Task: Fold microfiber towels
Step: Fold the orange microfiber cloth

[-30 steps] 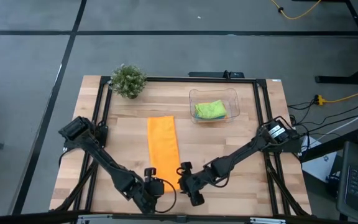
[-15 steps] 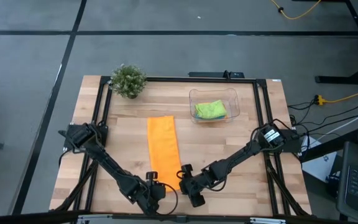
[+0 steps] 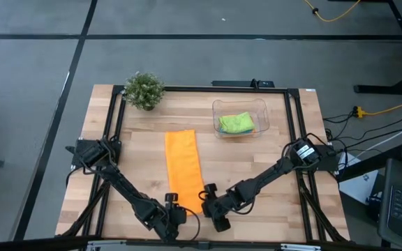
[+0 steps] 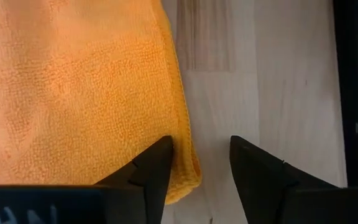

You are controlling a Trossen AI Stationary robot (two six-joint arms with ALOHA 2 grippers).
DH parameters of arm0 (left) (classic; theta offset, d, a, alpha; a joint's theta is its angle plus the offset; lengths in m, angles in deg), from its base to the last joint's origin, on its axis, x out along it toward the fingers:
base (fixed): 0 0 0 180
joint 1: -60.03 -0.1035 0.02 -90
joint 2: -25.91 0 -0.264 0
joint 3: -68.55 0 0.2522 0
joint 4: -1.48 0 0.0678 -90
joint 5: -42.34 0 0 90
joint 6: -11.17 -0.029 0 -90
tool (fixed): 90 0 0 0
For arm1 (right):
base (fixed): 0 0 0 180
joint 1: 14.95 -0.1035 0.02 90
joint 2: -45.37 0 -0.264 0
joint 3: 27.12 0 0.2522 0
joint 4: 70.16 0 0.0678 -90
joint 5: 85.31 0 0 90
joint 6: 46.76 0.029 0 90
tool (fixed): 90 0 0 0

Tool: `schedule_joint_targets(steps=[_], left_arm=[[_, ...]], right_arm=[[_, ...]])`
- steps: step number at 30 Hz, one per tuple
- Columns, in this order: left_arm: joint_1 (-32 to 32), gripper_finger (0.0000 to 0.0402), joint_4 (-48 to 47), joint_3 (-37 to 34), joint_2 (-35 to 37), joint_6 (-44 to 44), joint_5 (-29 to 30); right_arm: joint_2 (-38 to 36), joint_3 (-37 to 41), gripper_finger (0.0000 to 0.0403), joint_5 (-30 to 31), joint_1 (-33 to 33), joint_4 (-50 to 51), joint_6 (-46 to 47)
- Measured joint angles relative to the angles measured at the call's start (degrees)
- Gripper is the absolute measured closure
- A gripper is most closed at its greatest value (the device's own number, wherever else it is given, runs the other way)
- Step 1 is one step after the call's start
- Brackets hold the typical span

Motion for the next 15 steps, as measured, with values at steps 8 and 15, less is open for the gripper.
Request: schedule_joint_targets(steps=[8,15], left_arm=[[0.04,0.0342,-1.29,-0.11,-0.13,0.07,1.58],[-0.04,0.0396,-1.66,-0.2,-0.15,1.65,2.84]], right_arm=[[-0.02,0.02,0.0238,2.38,-0.17,0.66,1.12],[-0.02,0.11,0.0324,3.33,-0.43,0.91,1.95]])
